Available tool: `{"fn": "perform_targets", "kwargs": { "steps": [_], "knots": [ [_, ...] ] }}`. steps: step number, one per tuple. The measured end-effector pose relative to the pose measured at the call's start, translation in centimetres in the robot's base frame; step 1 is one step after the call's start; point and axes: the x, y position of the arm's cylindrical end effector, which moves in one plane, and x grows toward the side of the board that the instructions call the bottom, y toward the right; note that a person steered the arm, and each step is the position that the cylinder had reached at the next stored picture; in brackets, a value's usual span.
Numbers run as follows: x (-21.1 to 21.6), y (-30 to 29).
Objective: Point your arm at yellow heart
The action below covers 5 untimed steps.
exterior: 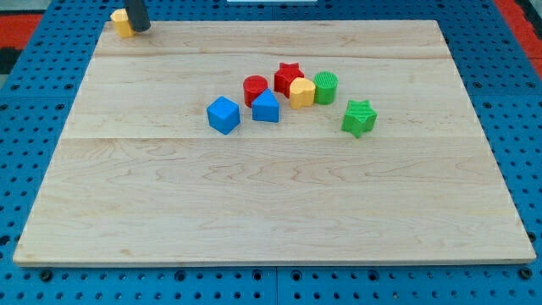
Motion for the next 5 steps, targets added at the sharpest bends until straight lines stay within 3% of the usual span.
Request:
{"fn": "perform_targets", "kwargs": {
  "steps": [2,5],
  "knots": [
    [-0.2,-0.9],
    [-0.5,11.1]
  ]
}}
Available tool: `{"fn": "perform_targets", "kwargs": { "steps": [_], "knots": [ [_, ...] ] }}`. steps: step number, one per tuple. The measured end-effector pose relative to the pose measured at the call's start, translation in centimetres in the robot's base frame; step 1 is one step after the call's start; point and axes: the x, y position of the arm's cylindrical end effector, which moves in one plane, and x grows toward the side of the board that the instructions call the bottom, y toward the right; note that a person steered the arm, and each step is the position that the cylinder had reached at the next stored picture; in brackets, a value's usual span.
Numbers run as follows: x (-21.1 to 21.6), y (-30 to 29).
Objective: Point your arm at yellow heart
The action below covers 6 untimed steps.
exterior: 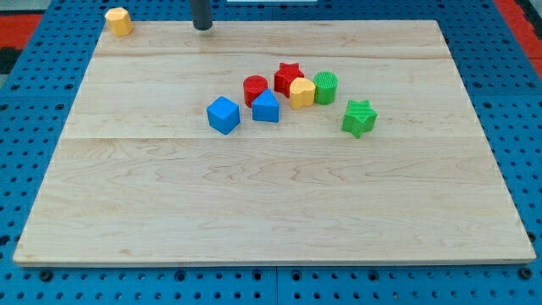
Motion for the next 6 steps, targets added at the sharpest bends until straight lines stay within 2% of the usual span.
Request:
{"fn": "perform_targets", "kwargs": {
  "steps": [2,5,6],
  "knots": [
    [0.0,0.4],
    [5.3,0.6],
    [8.5,-0.1]
  ]
}}
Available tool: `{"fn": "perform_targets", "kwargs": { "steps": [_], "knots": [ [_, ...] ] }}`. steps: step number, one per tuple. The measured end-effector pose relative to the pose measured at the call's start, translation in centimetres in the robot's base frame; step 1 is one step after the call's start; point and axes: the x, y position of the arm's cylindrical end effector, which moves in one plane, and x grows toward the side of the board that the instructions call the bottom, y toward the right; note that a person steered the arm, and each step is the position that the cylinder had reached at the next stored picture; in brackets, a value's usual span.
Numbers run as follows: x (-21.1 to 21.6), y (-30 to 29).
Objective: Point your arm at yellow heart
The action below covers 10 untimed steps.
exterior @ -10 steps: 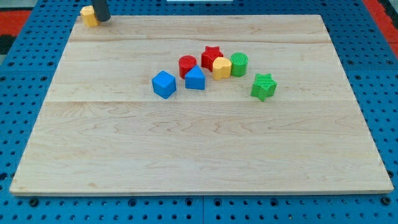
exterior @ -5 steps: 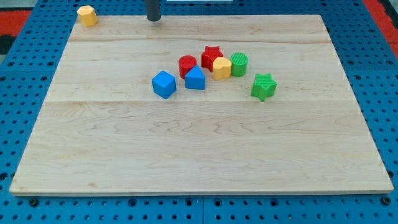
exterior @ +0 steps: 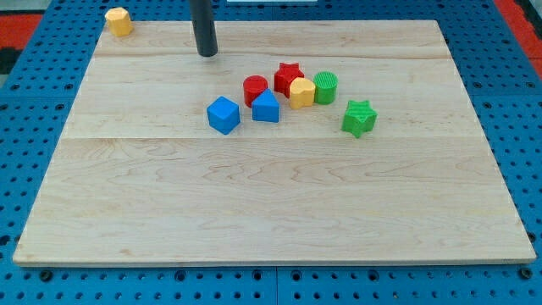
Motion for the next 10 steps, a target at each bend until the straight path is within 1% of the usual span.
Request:
{"fn": "perform_targets", "kwargs": {
  "steps": [2,3,4,5,6,7,8,9,10],
  "knots": [
    [4.1,-6.1],
    [9.7,-9.6],
    [14.5,-11.6],
    [20.1,-11.2],
    [25.4,-7.0],
    [25.1,2.3],
    [23.3,9.7],
    [21.0,14.0],
    [18.3,14.3]
  ]
}}
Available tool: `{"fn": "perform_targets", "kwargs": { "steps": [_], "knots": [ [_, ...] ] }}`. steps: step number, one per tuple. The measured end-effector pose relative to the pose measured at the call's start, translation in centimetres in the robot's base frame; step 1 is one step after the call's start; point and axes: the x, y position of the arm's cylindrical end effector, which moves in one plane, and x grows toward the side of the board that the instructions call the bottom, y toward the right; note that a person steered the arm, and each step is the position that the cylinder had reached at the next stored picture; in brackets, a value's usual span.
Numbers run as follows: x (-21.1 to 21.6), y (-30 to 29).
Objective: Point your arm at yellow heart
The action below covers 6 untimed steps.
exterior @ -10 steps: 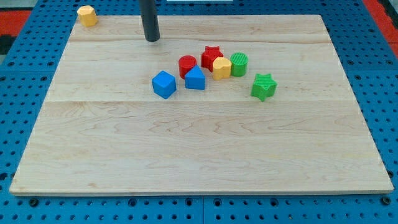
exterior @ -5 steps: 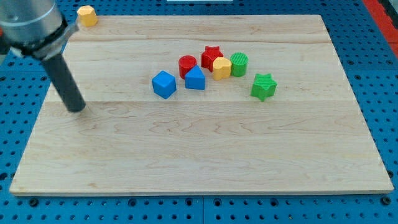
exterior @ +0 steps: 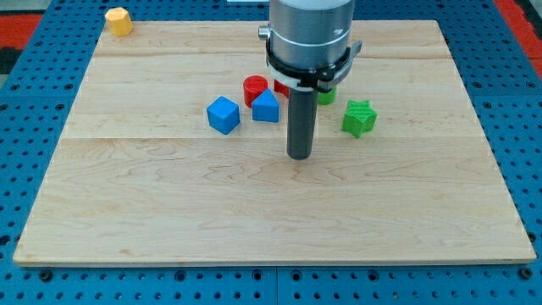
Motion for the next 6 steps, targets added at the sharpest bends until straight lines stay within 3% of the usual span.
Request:
{"fn": "perform_targets", "kwargs": {
  "steps": [4,6],
  "knots": [
    [-5.5,4.1],
    [-8.8,2.6]
  ]
}}
